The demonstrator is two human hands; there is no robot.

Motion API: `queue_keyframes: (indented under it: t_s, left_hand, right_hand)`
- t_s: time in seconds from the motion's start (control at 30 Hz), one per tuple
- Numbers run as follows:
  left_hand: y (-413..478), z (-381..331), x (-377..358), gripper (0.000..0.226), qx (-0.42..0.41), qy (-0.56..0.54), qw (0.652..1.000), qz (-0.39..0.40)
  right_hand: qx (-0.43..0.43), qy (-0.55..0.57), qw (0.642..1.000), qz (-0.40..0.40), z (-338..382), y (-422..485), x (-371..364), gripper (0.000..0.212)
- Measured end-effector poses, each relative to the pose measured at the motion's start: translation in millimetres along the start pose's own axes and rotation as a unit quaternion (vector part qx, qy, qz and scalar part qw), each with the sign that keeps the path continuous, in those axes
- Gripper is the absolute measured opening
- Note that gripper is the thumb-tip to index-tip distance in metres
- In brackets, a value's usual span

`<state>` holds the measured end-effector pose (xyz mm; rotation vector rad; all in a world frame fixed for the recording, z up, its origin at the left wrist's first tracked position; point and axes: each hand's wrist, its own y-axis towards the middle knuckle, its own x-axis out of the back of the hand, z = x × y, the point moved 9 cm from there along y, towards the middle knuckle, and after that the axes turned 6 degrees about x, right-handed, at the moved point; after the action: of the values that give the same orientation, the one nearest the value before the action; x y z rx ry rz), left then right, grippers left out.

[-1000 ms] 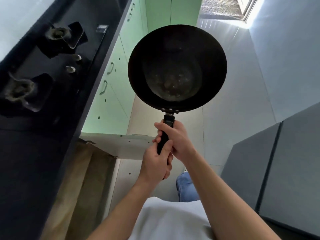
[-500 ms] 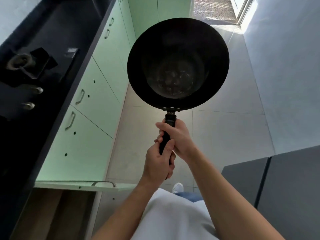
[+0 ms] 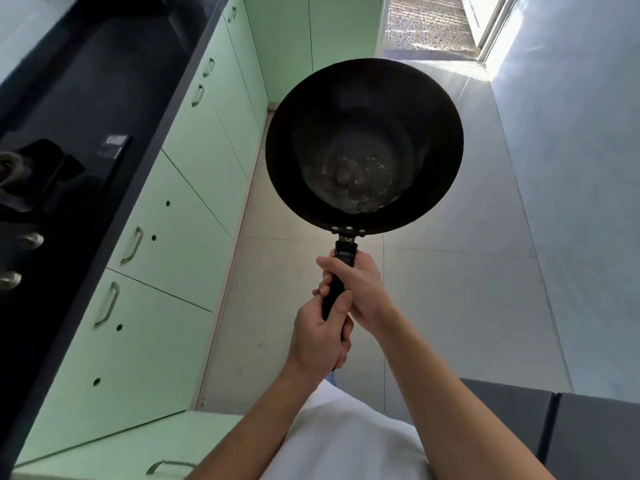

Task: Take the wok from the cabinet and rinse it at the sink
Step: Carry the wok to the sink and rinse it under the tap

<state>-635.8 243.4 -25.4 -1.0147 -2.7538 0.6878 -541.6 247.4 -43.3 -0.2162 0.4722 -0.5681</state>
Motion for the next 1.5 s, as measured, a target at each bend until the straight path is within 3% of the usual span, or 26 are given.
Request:
queue_keyframes:
  t_s: [0.37,0.7,1.5]
  left_hand:
    - [186.3,-102.5,38.3,0.027,-0.024,0.033,0.999,0.023]
    - [304.3,-150.8,39.0,0.024,0.002,0.02,0.999,0.034]
    - [632.2,-331.4,-91.7,0.025,0.0,0.022,0.999,-0.047]
  right_hand:
    - [0.022,0.004,1.0,-0.019,73.6,195.2,-26.2,0.018]
    - [0.017,-0.003,0.999,-0.031,112.0,316.8,-15.9,0.019]
    - [-0.002,-0.013,0.999,0.041,300.1,652.5,111.7,0.023]
